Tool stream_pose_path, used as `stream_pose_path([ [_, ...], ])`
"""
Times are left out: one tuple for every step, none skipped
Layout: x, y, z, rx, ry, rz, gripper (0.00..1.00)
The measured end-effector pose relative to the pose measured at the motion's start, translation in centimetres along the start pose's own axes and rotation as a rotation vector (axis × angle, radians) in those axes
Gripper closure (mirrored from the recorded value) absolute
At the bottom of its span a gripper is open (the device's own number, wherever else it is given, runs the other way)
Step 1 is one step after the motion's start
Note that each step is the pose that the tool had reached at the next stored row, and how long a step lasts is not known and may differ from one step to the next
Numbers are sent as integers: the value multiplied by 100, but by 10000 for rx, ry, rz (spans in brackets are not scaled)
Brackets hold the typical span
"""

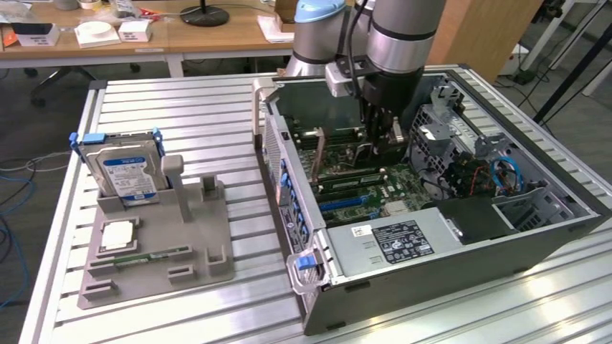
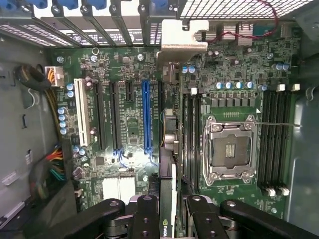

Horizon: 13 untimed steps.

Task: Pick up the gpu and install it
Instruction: 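Insert the gpu into the slot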

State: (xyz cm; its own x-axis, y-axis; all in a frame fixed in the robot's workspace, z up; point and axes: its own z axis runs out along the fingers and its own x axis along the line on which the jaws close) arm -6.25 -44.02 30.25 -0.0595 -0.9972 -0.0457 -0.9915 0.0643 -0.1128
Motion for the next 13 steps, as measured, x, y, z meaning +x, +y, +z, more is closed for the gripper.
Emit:
stream_pose_path([
  [2,1,12,1,-1,3,74],
  [5,3,21,1,0,5,74],
  [7,4,33,1,0,6,74],
  [7,6,49,1,0,10,74],
  [9,8,65,1,3,17,74],
  [10,10,82,0,3,29,74],
  [13,11,98,-3,4,40,74],
  [20,11,111,-9,6,45,74],
  [28,12,118,-16,8,47,74],
  [28,13,119,-19,7,48,74],
  [28,13,119,-18,7,48,74],
  [28,13,119,-19,7,49,74],
  [28,13,119,-19,7,49,74],
])
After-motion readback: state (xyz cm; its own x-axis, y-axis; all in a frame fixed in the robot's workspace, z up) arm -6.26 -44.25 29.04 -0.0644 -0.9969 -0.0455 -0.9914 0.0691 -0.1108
